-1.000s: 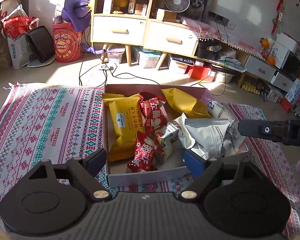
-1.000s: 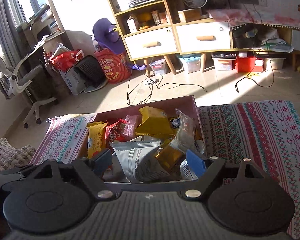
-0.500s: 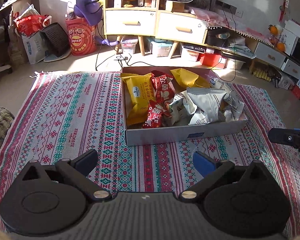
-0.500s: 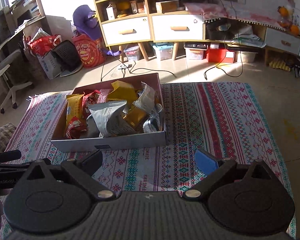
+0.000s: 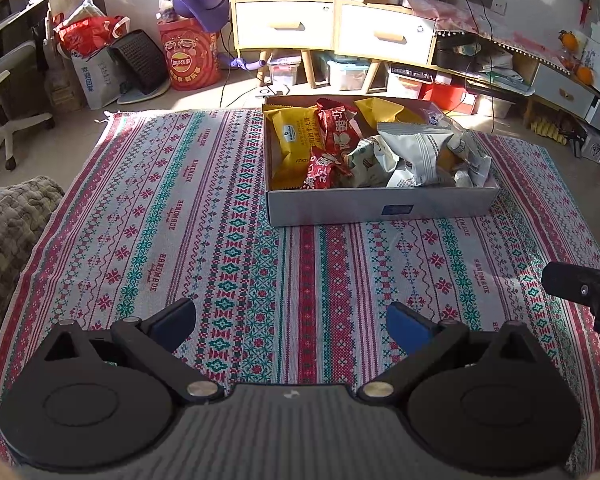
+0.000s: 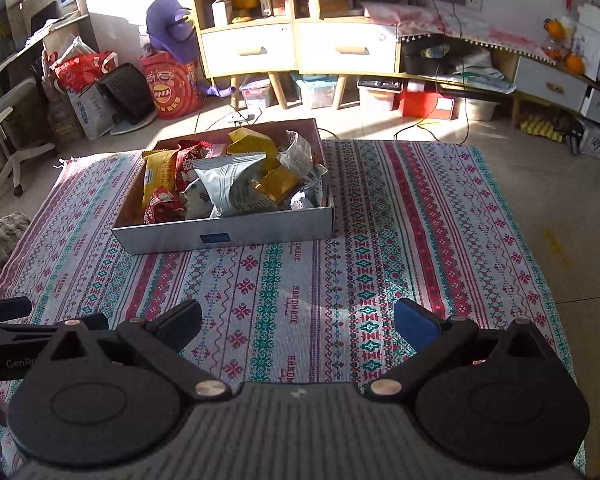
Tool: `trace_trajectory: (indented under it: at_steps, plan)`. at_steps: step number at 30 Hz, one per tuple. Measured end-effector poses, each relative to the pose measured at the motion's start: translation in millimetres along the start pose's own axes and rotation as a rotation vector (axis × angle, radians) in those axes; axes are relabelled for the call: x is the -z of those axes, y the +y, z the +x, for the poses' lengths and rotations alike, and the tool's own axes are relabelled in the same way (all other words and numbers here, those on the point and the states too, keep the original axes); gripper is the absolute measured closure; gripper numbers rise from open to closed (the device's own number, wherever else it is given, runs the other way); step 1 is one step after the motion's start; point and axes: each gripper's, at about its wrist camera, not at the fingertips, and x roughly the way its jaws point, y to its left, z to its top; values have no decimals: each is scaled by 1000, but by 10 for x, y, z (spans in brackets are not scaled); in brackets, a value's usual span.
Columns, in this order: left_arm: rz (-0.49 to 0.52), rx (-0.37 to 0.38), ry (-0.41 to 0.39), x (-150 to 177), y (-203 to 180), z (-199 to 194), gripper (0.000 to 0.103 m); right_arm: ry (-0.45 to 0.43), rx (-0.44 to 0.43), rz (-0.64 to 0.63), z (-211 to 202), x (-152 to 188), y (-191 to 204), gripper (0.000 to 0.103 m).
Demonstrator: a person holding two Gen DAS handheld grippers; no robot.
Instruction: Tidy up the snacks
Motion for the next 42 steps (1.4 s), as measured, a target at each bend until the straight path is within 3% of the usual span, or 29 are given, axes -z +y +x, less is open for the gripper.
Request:
trace_trajectory:
  at_steps: [9,42]
  plan:
    - [-17,-11,-17,70,-17,-29,0,4,59,23,127,81,-52,1]
    - [-13,-5,-42,70,-38,-83,0,23,55,-38,155,134,64,1]
